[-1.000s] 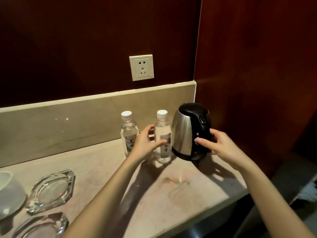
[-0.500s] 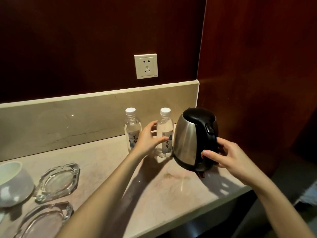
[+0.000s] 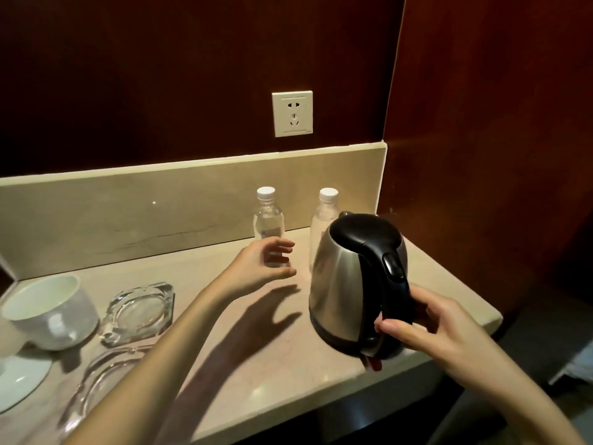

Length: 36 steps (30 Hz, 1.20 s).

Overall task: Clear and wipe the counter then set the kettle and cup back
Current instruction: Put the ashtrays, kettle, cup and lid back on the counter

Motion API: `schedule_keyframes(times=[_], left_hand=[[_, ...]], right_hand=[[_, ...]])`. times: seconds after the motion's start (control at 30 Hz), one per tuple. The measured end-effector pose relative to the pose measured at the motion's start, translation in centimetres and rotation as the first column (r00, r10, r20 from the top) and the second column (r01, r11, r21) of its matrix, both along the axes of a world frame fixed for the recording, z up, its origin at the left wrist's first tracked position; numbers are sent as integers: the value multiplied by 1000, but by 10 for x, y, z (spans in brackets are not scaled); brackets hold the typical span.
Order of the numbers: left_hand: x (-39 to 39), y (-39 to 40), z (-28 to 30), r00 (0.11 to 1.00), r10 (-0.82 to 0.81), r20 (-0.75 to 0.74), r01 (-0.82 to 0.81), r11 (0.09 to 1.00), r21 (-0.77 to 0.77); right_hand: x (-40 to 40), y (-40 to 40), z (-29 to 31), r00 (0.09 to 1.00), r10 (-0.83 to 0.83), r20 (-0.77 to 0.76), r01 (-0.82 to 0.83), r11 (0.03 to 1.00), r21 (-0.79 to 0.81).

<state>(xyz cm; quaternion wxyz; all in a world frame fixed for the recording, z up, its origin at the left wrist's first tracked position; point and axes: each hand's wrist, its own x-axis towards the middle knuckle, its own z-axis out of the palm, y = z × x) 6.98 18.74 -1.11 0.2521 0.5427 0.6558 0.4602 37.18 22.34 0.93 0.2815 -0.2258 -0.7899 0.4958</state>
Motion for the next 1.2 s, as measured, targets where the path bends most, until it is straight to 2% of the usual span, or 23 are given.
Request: schedule_keyframes(times=[0.07,0.2,0.7,1.1,1.2], left_hand=[[-9,-14,2,998,-7,-62,5,1000,-26],[-27,-50,3,995,39,-93,-44,998,-49],[-90,-177,2,957,273,-99,-286,945,-155],[-78,-177,-8,967,252,-21,-252,949,-189],[-69,-168,-5,969,227,-97,-243,948,-207]], right_hand=[[-6,-15,1,999,48,-10,-48,999,-8],[-28,-39,-2,994,112,-1,-112,994,-17],[-171,-53,-4,954,301,-11,-301,953,17],[-227,-38,-5,962,274,10,-275,961,43],[-227,-34,-6,958,285,26,-286,956,69]])
